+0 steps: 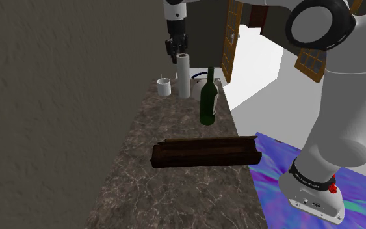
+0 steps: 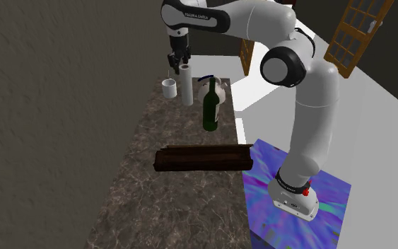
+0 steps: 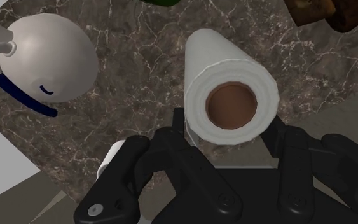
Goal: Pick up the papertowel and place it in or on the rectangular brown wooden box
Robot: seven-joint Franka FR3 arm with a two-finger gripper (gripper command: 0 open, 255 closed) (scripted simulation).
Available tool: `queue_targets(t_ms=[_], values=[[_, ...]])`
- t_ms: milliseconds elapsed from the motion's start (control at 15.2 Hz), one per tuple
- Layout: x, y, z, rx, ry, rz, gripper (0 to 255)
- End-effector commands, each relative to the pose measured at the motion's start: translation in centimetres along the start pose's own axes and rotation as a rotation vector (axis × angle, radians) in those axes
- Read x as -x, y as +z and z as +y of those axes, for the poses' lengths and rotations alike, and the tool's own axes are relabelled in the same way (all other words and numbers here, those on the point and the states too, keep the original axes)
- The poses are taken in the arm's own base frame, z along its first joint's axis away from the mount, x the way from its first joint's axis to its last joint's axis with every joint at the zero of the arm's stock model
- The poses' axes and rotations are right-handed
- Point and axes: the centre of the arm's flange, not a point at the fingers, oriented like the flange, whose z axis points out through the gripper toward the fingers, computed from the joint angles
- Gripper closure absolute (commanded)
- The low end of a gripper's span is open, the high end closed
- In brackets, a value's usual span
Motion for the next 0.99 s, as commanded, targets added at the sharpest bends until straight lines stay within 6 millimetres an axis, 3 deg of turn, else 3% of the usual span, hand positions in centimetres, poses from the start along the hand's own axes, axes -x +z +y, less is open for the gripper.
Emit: queue_targets(t_ms=[0,924], values=[[1.9,-1.0,-1.2,0.000,0.000,0.000,255],[16.7,-6.1,-11.0,0.000,0.000,0.000,255]])
